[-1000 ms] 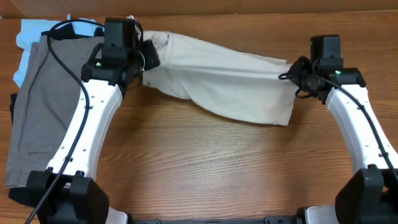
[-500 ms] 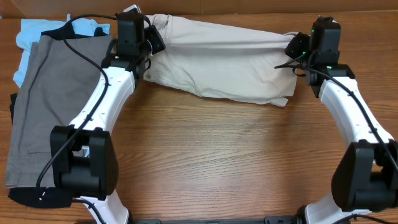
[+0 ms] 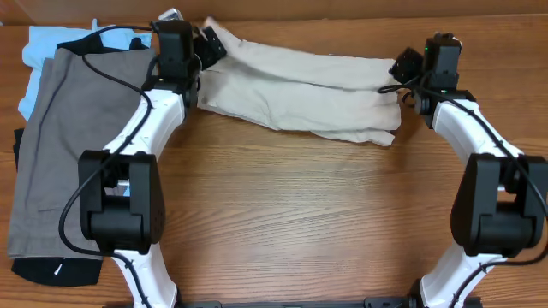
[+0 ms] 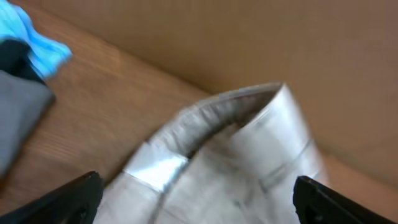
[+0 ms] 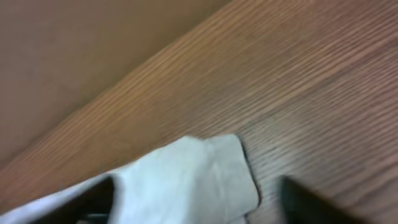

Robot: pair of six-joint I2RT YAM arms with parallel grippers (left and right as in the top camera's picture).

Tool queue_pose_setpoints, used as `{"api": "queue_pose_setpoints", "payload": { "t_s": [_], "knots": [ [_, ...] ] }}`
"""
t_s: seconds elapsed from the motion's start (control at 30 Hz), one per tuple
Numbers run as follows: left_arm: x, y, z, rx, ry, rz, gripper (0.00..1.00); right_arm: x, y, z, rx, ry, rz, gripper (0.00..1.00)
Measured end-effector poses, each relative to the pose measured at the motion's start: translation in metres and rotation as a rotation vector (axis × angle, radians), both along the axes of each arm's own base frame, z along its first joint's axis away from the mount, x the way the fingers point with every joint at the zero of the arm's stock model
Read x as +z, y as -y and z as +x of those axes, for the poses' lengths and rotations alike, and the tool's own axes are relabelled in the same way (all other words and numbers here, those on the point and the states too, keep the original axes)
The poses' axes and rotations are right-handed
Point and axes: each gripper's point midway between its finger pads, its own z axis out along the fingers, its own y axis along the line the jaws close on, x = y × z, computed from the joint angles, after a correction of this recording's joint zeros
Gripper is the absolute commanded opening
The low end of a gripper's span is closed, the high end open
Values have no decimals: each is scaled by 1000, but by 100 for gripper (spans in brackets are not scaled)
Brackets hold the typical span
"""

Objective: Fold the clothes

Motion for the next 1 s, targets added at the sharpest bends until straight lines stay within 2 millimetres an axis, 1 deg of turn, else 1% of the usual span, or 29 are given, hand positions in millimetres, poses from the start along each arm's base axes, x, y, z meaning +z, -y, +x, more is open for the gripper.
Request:
{"api": "queue_pose_setpoints", "payload": {
  "t_s": [0.1, 0.2, 0.3, 0.37, 0.43, 0.5, 0.63, 0.7, 0.77, 0.8, 0.83, 0.9, 1.0],
  "knots": [
    [9, -3, 5, 5, 28, 3, 100, -4, 1, 2, 2, 0, -1, 100],
    [17, 0, 2, -21, -47, 8, 100, -5, -2, -4, 11, -36, 5, 100],
    [38, 4, -5, -59, -128, 26, 100, -5, -9, -20, 42, -116, 23, 100],
    [56, 7, -13, -98, -174, 50, 100, 1, -17, -32, 81, -164, 45, 100],
    [68, 9, -23, -146, -219, 84, 100, 7, -25, -45, 120, -212, 77, 100],
    [67, 10, -37, -185, -284, 113, 100, 10, -34, -59, 155, -262, 114, 100],
    [44, 9, -71, -245, -452, 148, 100, -4, -51, -88, 221, -394, 173, 100],
    [37, 8, -82, -261, -507, 158, 100, -10, -62, -96, 262, -429, 184, 100],
    [34, 7, -89, -276, -535, 171, 100, -15, -78, -100, 320, -453, 181, 93],
    [33, 7, -90, -281, -539, 175, 100, -17, -86, -101, 346, -459, 177, 88],
    [33, 7, -90, -288, -541, 182, 100, -20, -94, -102, 371, -465, 172, 80],
    [32, 7, -91, -296, -543, 189, 100, -29, -115, -103, 433, -479, 160, 70],
    [32, 7, -92, -303, -546, 195, 100, -45, -138, -105, 494, -503, 154, 51]
  ]
}}
